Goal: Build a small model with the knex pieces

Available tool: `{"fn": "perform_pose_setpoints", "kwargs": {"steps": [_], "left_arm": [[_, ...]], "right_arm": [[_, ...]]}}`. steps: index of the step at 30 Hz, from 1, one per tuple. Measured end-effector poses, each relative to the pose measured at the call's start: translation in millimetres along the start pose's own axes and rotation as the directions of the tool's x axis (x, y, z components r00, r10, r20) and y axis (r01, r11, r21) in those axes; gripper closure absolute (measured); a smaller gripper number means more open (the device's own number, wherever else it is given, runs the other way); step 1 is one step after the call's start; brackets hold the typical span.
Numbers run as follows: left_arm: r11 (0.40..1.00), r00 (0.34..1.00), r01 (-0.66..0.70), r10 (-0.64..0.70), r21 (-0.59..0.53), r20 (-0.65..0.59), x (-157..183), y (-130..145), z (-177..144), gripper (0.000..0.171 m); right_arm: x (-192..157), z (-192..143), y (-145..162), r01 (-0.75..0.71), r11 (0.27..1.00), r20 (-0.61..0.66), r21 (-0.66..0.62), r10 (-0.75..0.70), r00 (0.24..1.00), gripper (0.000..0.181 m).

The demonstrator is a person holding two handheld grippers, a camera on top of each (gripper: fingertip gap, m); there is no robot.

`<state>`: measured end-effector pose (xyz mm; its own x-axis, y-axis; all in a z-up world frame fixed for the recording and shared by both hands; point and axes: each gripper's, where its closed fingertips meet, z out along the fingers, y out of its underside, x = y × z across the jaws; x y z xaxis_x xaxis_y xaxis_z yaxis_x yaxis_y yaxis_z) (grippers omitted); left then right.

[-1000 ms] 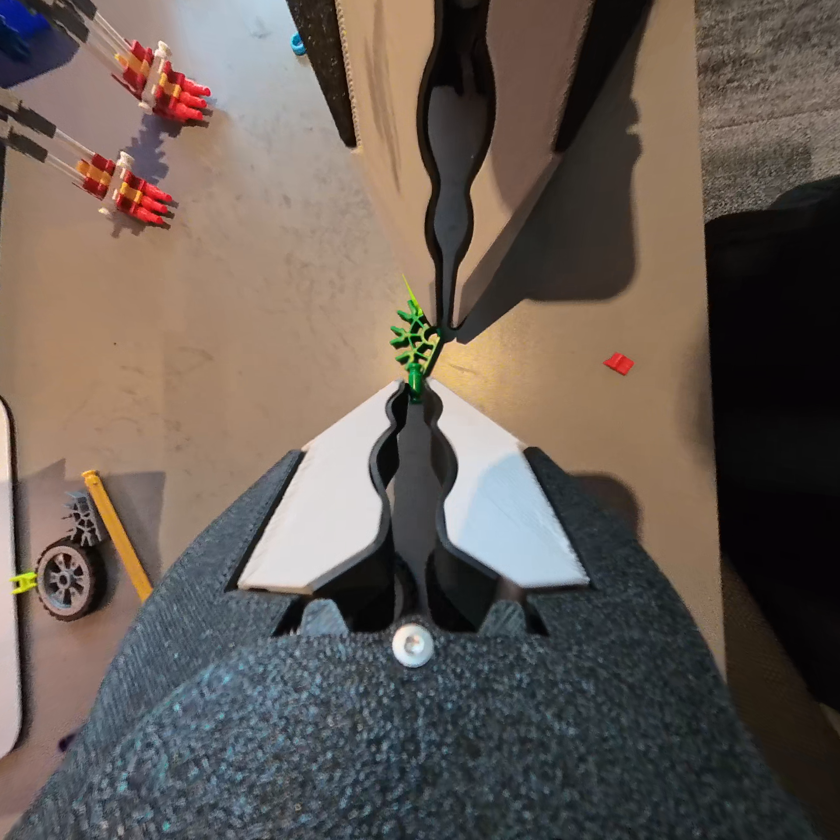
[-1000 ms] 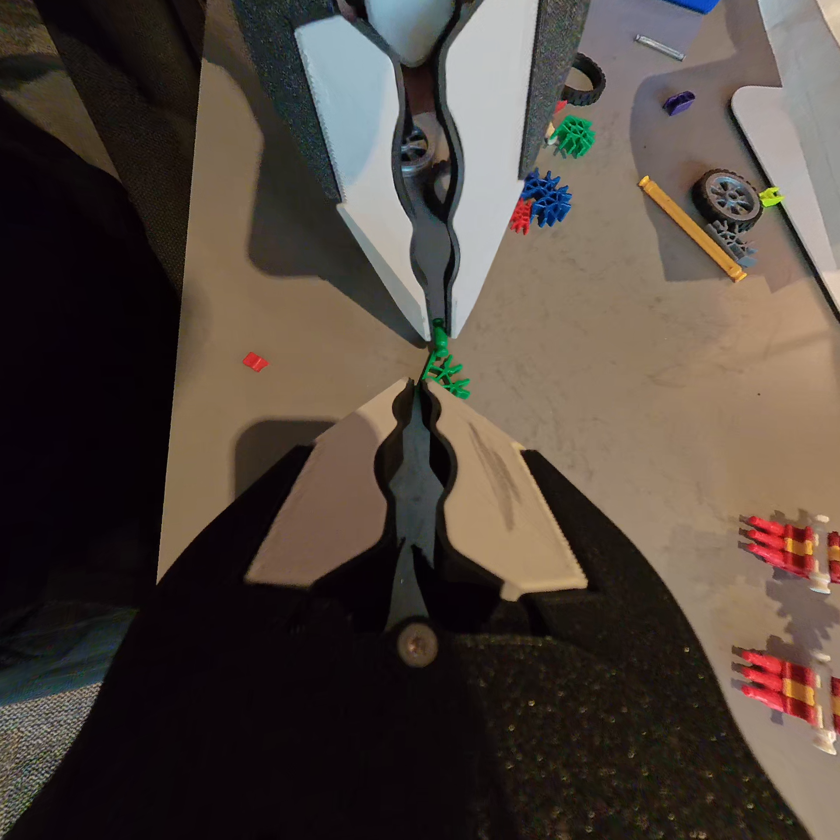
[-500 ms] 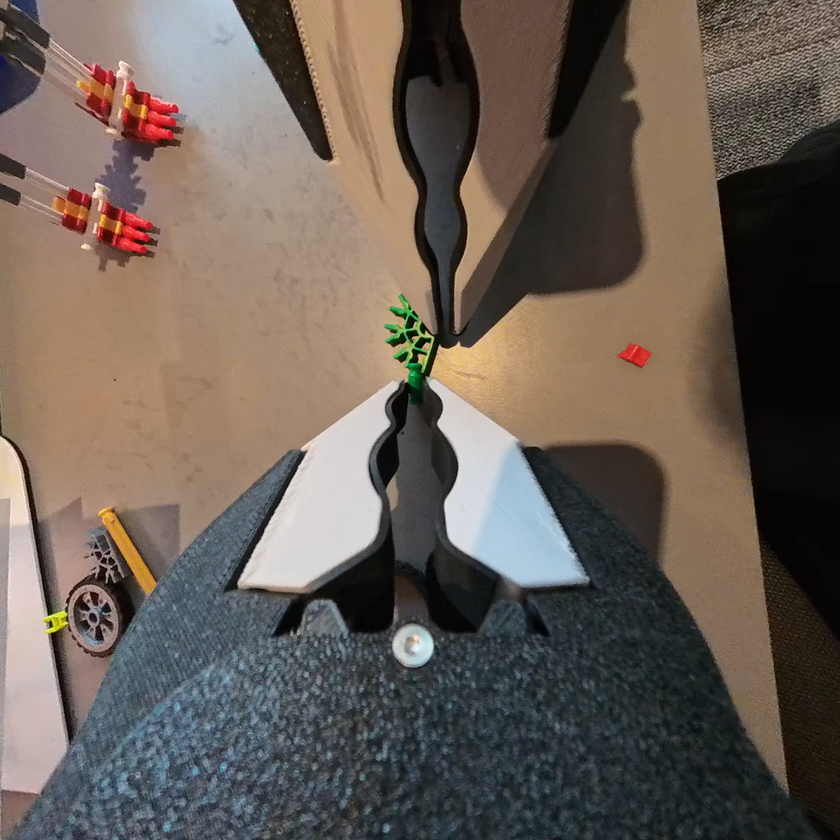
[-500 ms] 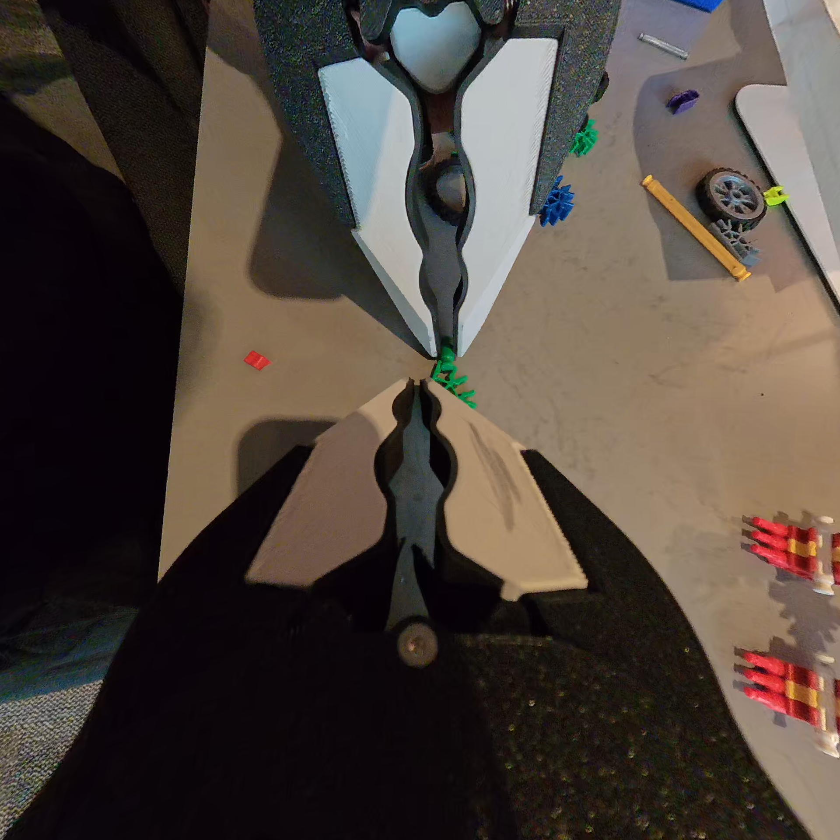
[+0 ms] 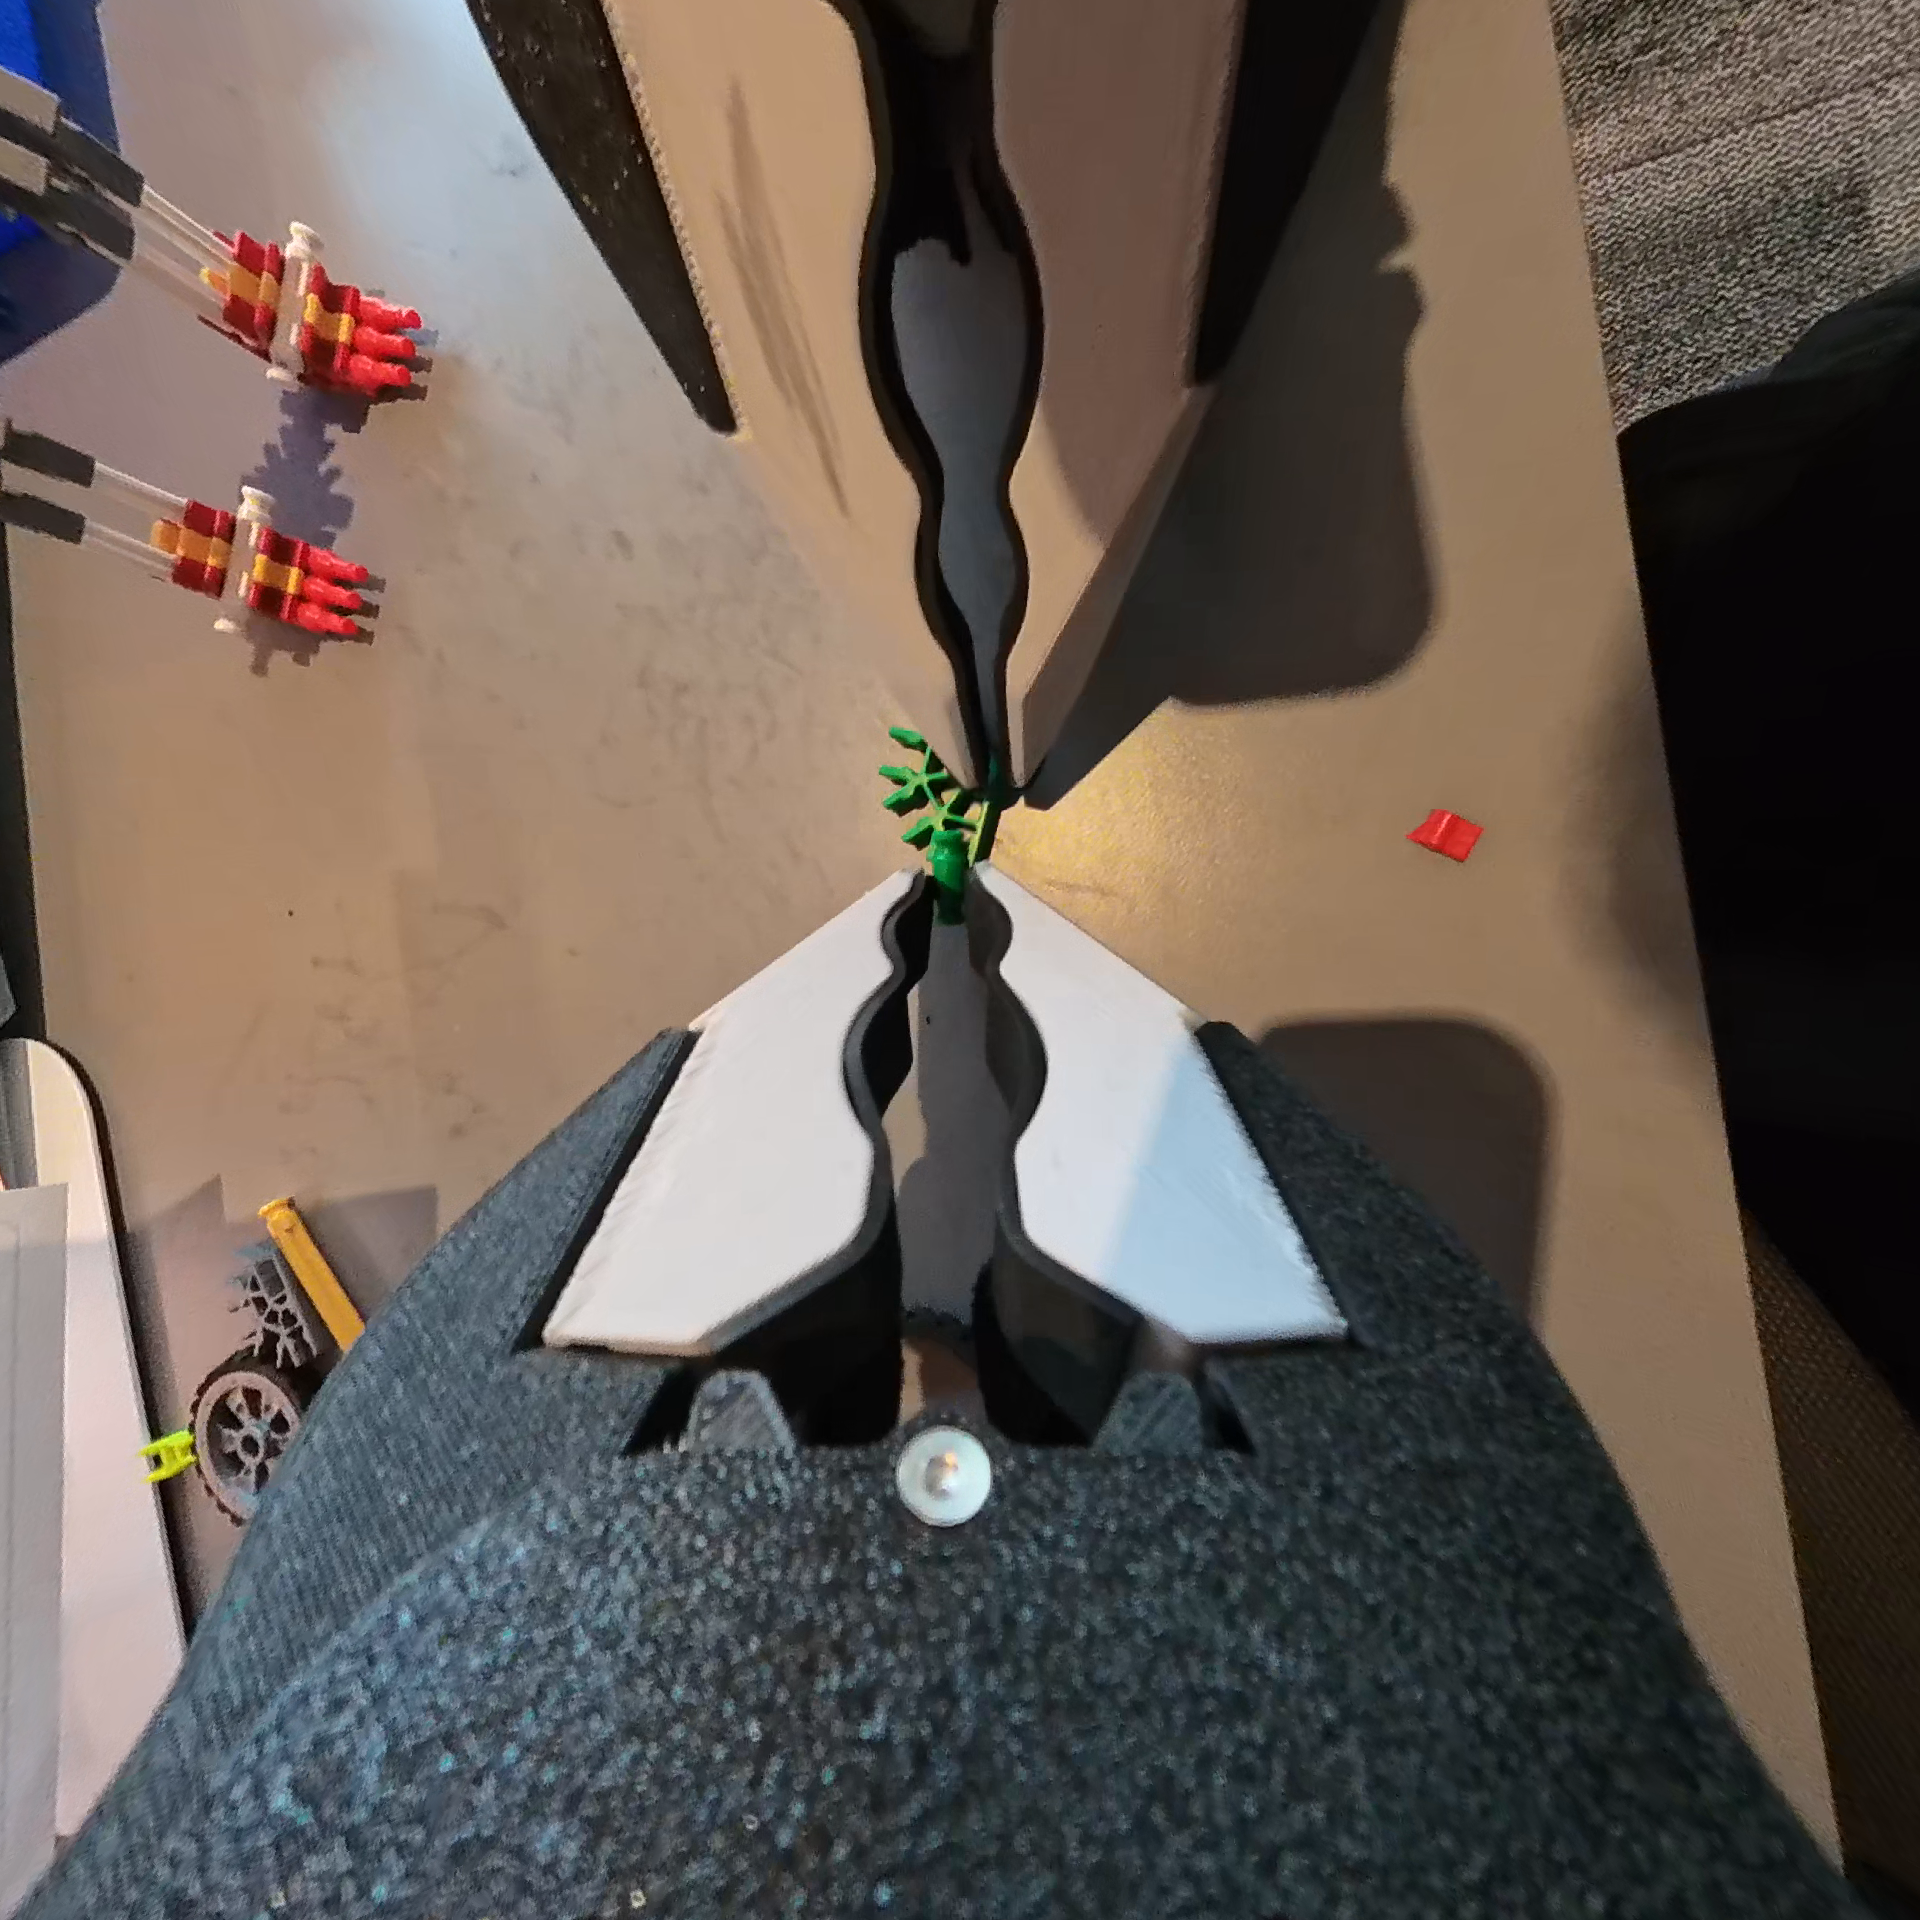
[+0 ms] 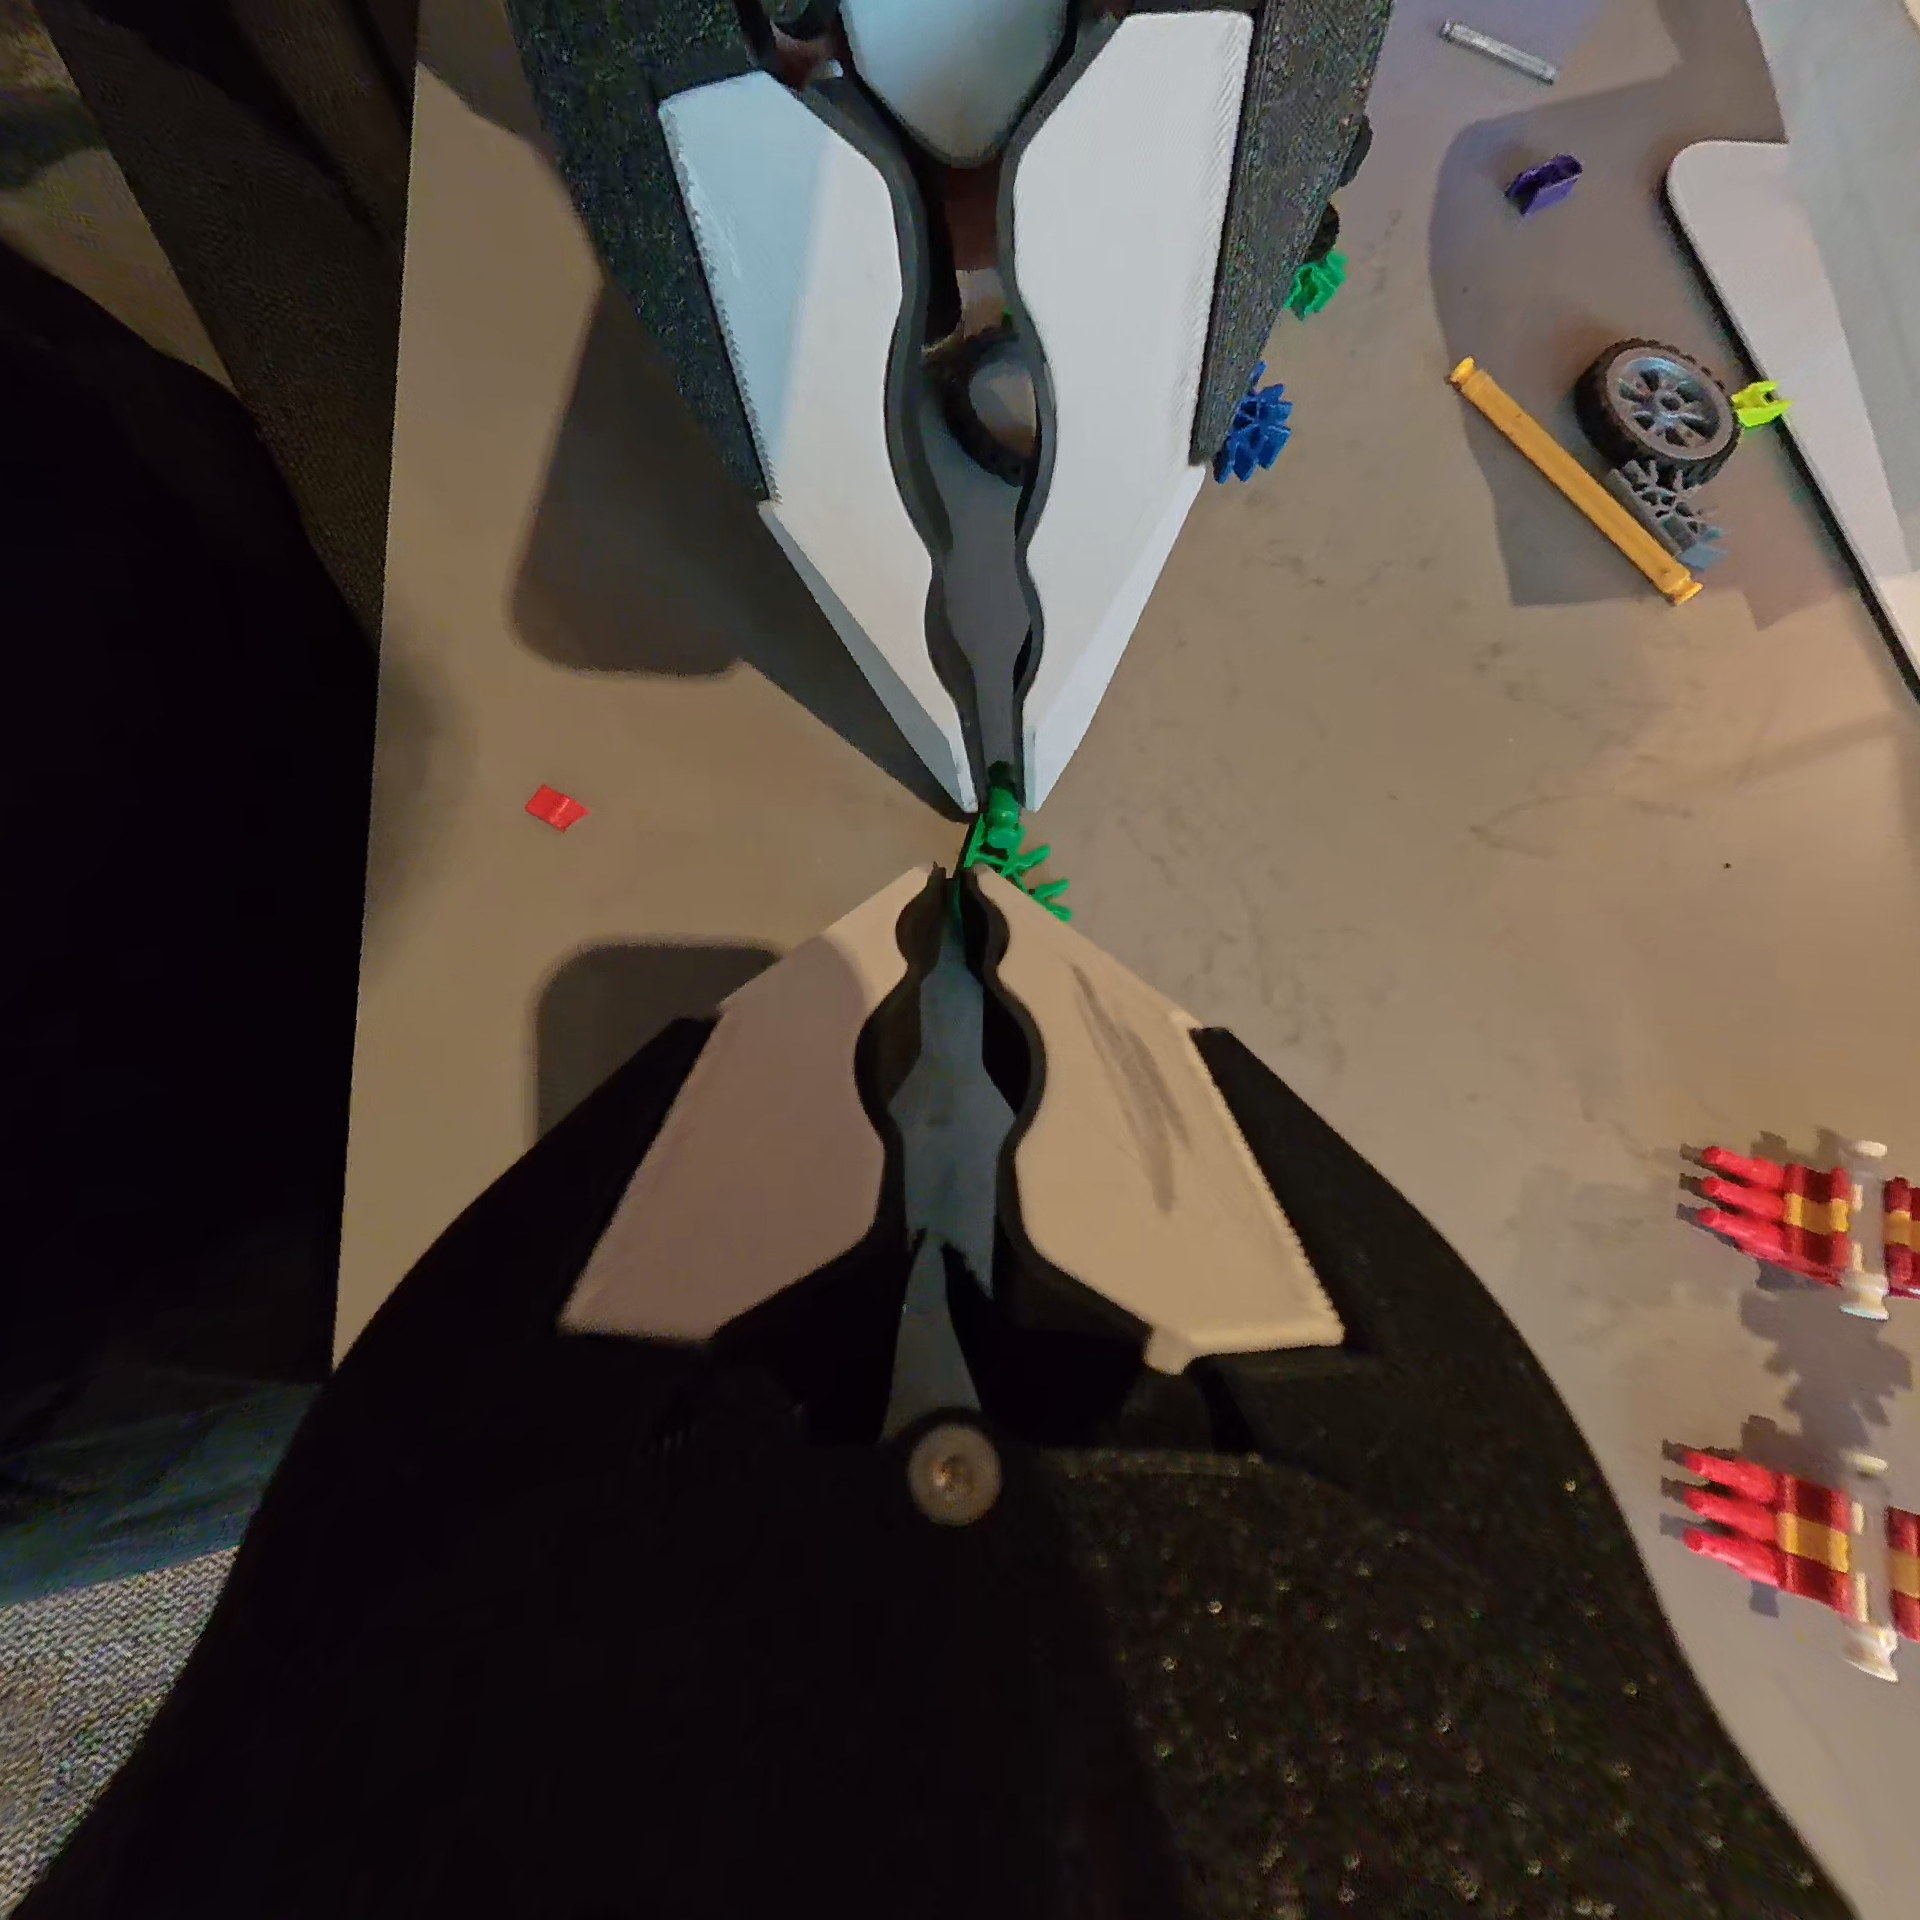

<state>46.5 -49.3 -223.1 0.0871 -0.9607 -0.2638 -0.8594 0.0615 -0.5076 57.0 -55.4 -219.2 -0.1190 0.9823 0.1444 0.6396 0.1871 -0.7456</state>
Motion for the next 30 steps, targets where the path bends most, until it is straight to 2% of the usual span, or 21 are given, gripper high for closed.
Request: {"fn": "perform_pose_setpoints", "kwargs": {"steps": [17, 30], "left_arm": [[0.997, 0.998, -0.068, 0.068, -0.046, 0.0, -4, -1, 2, 0.166], [0.988, 0.99, -0.142, 0.142, -0.066, -0.006, -6, -2, 4, 0.166]], "right_arm": [[10, 0, -6, -0.01, 0.999, -0.049, 0.034, 0.012, 0.999, 0.179], [12, 0, 0, 0.001, 1.0, -0.075, -0.004, -0.001, 0.997, 0.174]]}}
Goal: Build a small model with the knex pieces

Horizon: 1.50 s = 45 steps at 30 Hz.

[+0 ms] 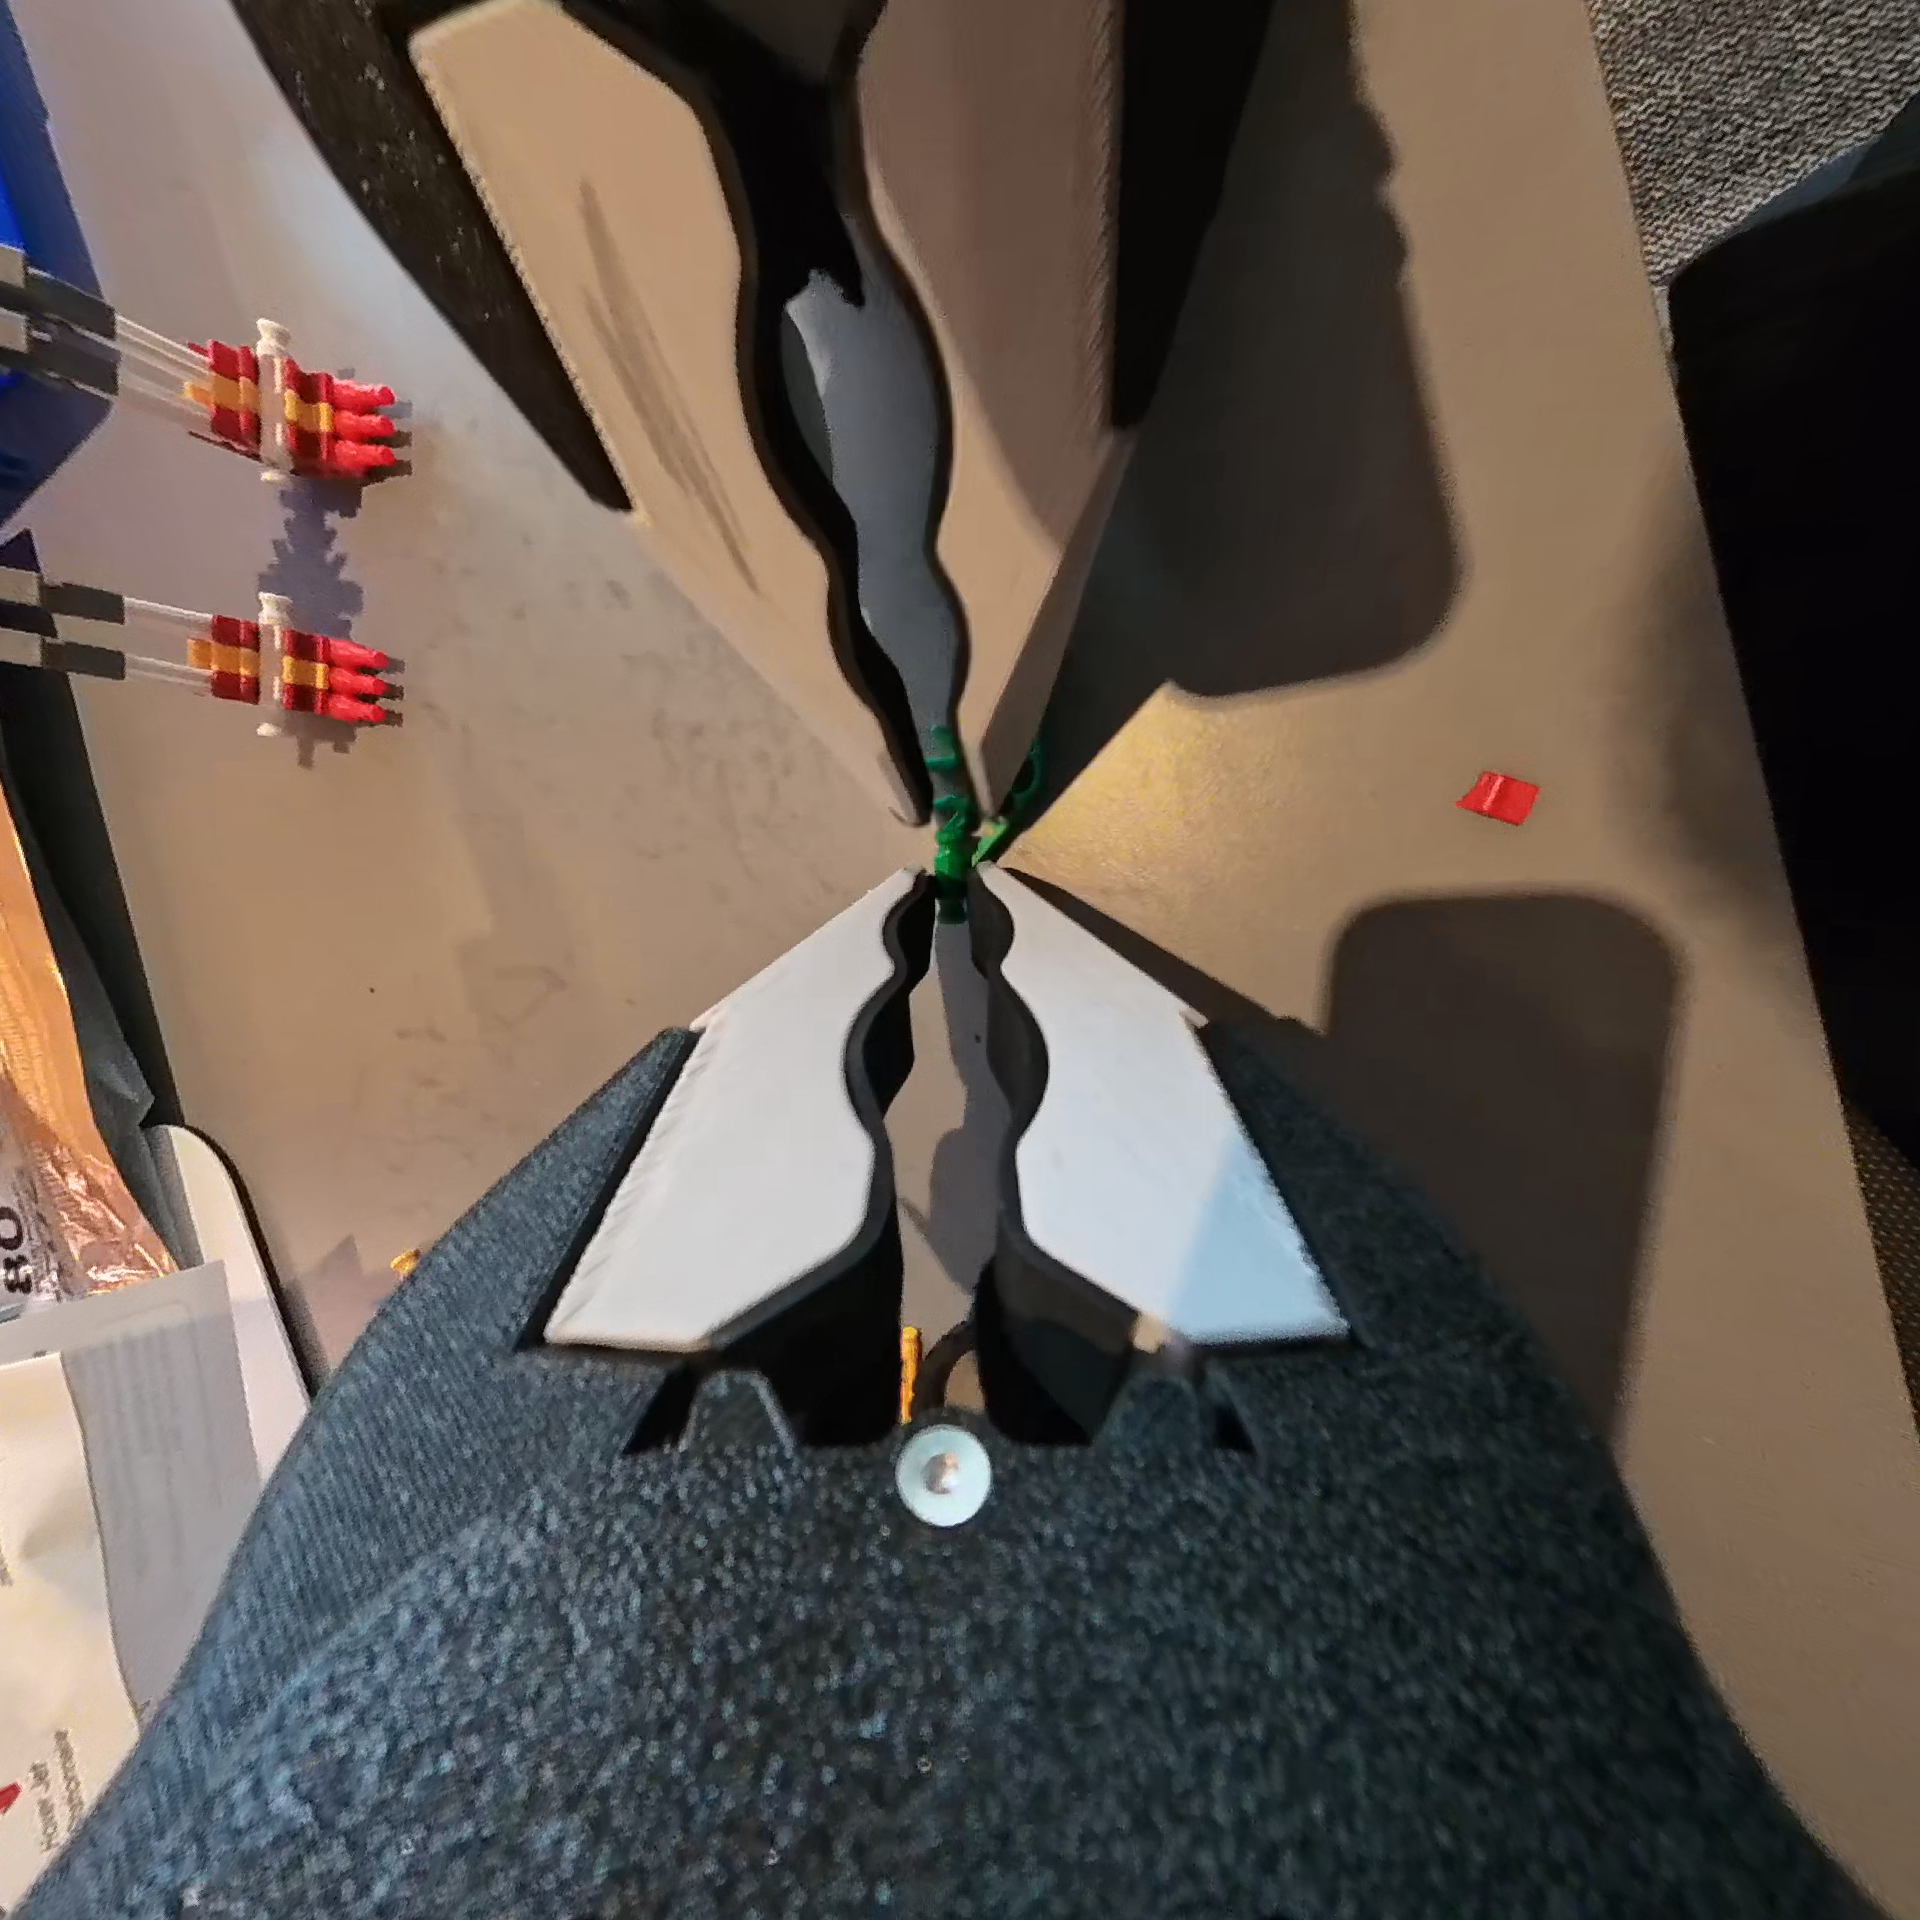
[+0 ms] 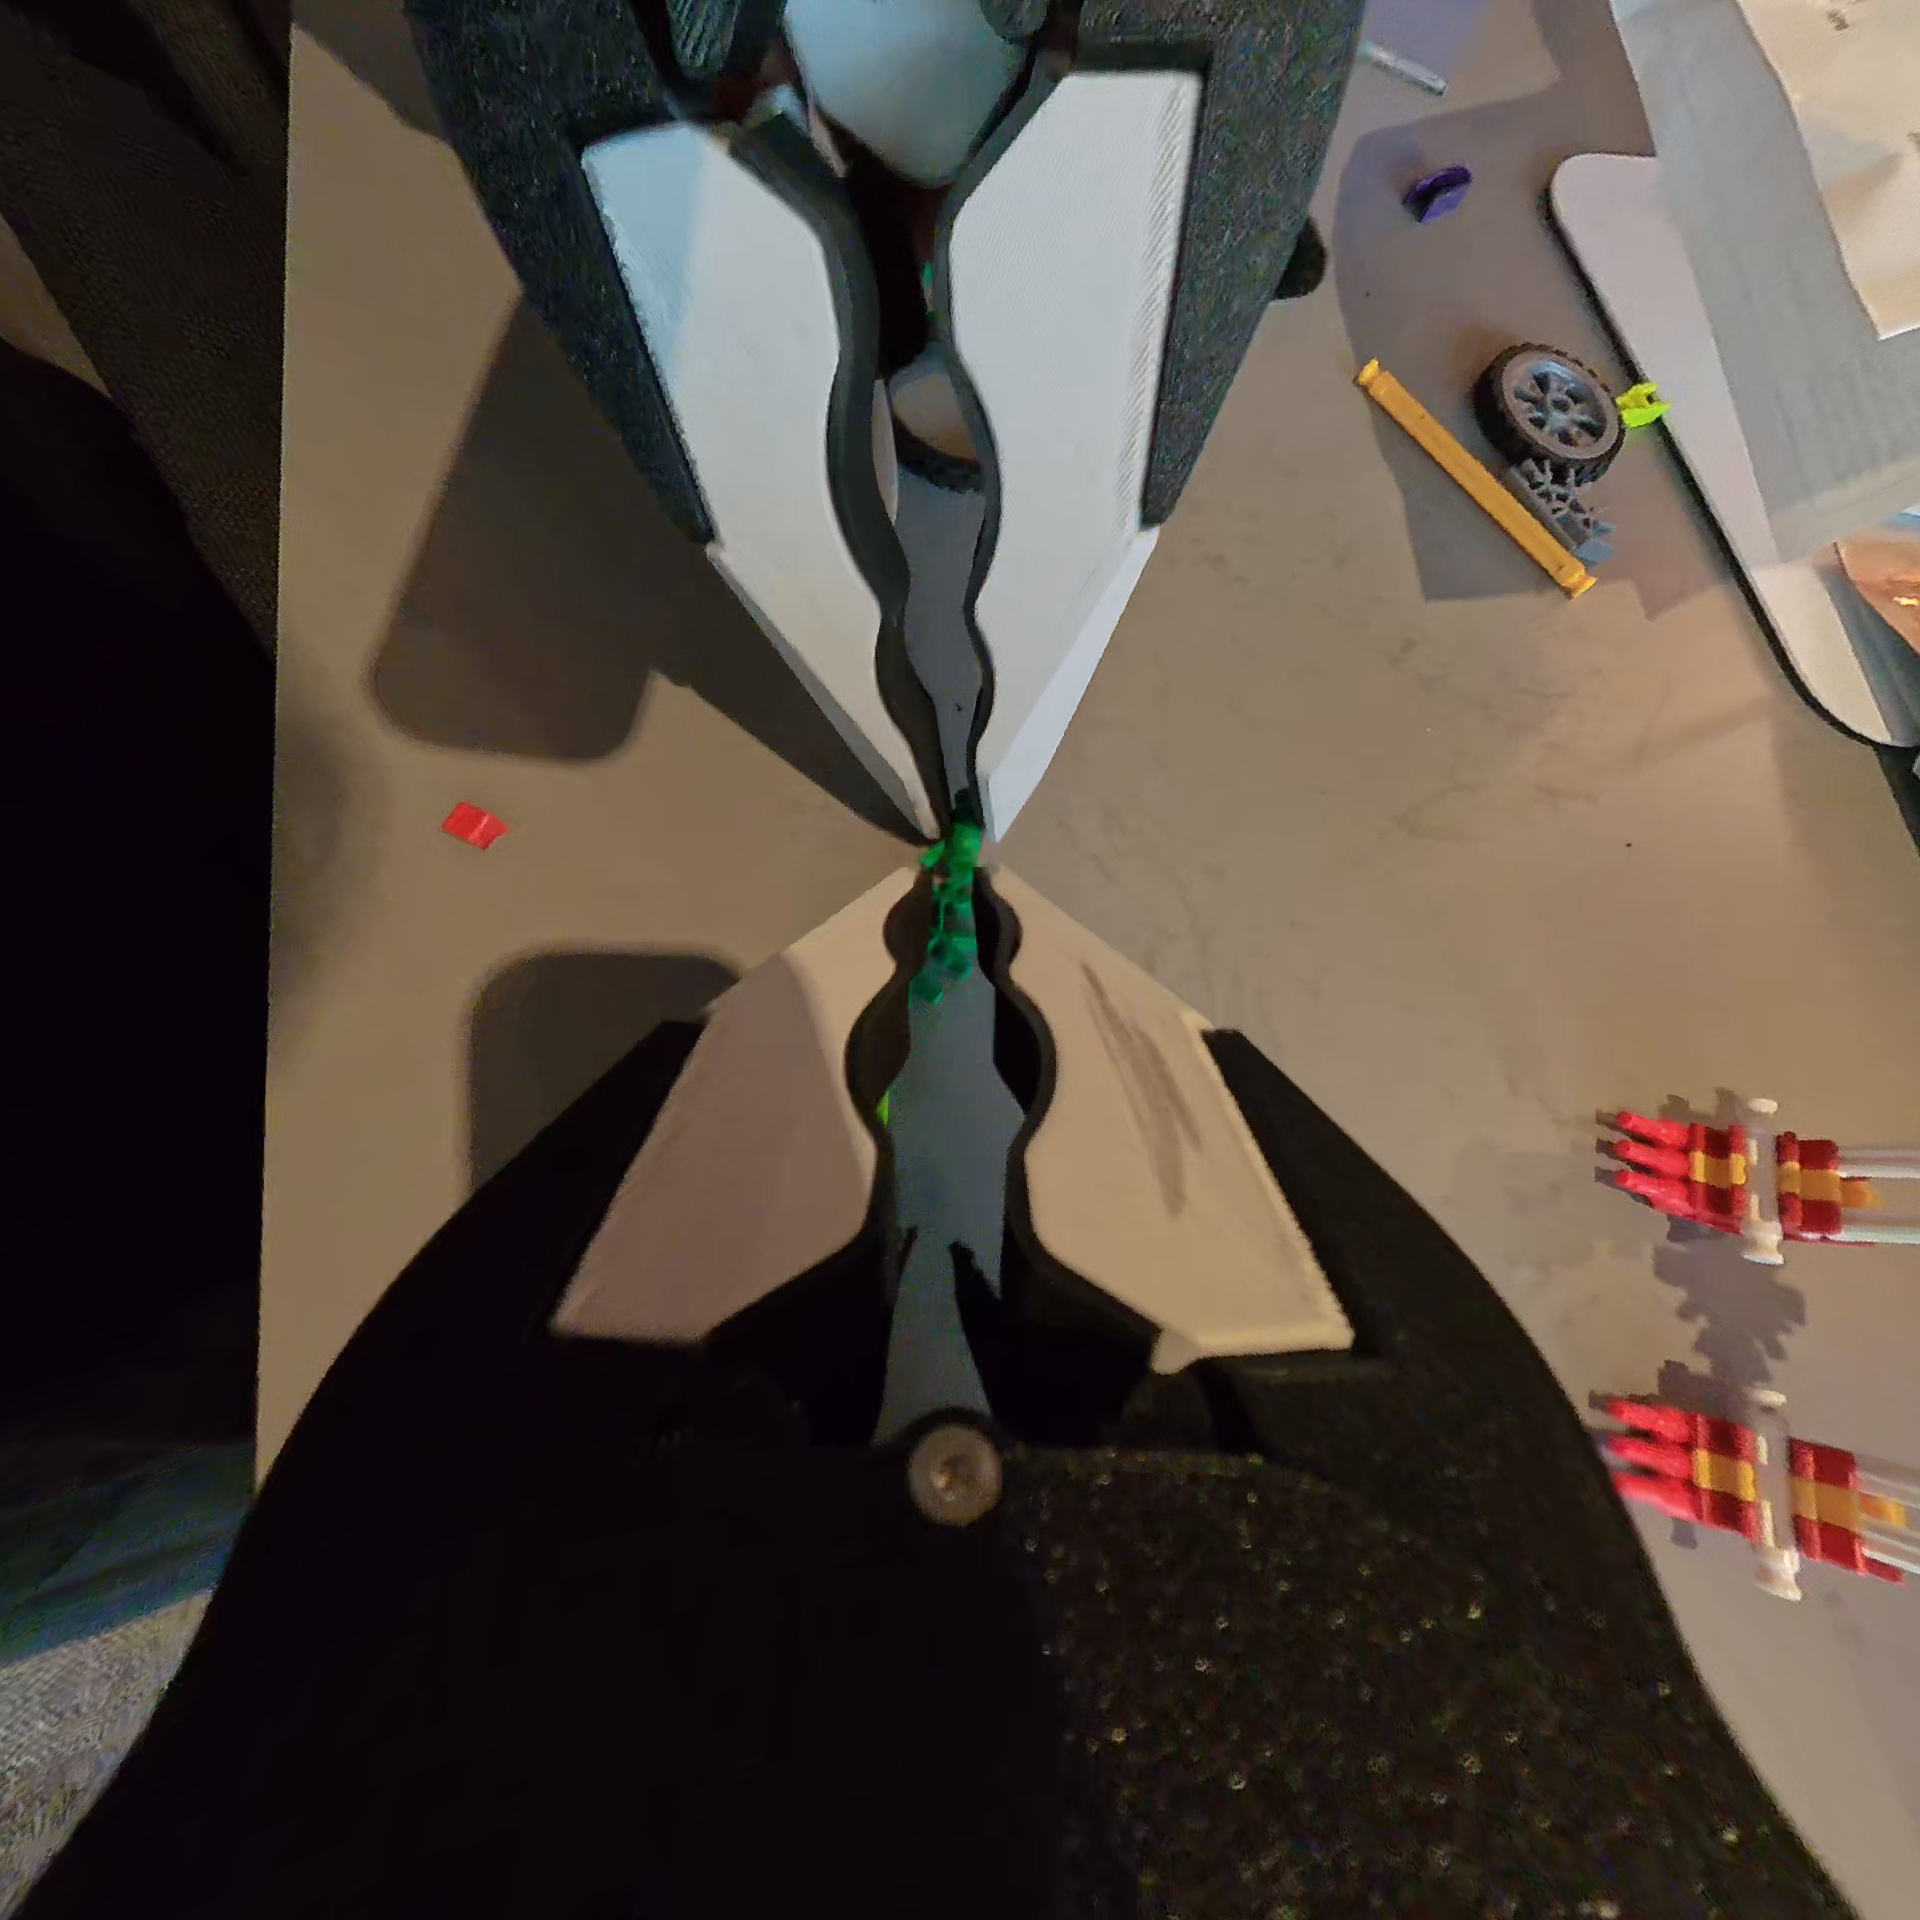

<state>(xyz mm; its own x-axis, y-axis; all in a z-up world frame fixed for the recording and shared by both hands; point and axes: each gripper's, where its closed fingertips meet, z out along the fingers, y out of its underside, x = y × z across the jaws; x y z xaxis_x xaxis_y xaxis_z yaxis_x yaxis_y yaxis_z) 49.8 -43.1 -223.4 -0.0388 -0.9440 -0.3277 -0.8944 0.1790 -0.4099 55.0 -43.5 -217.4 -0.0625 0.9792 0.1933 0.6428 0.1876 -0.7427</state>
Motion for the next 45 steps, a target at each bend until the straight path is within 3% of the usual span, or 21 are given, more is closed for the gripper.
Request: {"fn": "perform_pose_setpoints", "kwargs": {"steps": [6, 17, 21, 27, 31, 37, 40, 45], "left_arm": [[1.0, 1.0, -0.005, 0.005, -0.008, -0.01, 3, 1, 2, 0.166], [1.0, 1.0, -0.009, 0.009, 0.009, -0.018, 4, -6, 4, 0.166], [0.999, 1.0, 0.015, -0.015, 0.031, -0.001, -4, -8, 0, 0.166], [0.999, 0.999, 0.031, -0.032, 0.032, 0.02, -11, -4, -1, 0.166], [0.999, 0.999, 0.039, -0.04, 0.036, 0.029, -12, -3, -3, 0.166], [0.998, 0.998, 0.047, -0.049, 0.038, 0.035, -12, 1, -6, 0.166], [0.998, 0.998, 0.047, -0.048, 0.038, 0.04, -13, 2, -8, 0.166], [0.997, 0.998, 0.049, -0.051, 0.055, 0.047, -15, 2, -10, 0.166]], "right_arm": [[-24, -10, 7, 0.053, 0.998, 0.057, -0.046, -0.05, 0.997, 0.174], [0, -25, 24, 0.035, 0.995, -0.014, -0.096, -0.037, 0.999, 0.175], [15, -38, 20, -0.083, 0.994, -0.09, -0.069, 0.076, 0.993, 0.174], [9, -44, 33, -0.192, 0.972, -0.126, -0.137, 0.175, 0.977, 0.163], [12, -34, 43, -0.16, 0.969, -0.113, -0.19, 0.14, 0.984, 0.163], [12, -28, 39, -0.016, 0.982, 0.021, -0.189, 0.02, 1.0, 0.169], [14, -33, 42, 0.021, 0.974, 0.073, -0.224, -0.005, 0.997, 0.16], [43, -30, 46, -0.007, 0.969, -0.024, -0.246, 0.002, 1.0, 0.158]]}}
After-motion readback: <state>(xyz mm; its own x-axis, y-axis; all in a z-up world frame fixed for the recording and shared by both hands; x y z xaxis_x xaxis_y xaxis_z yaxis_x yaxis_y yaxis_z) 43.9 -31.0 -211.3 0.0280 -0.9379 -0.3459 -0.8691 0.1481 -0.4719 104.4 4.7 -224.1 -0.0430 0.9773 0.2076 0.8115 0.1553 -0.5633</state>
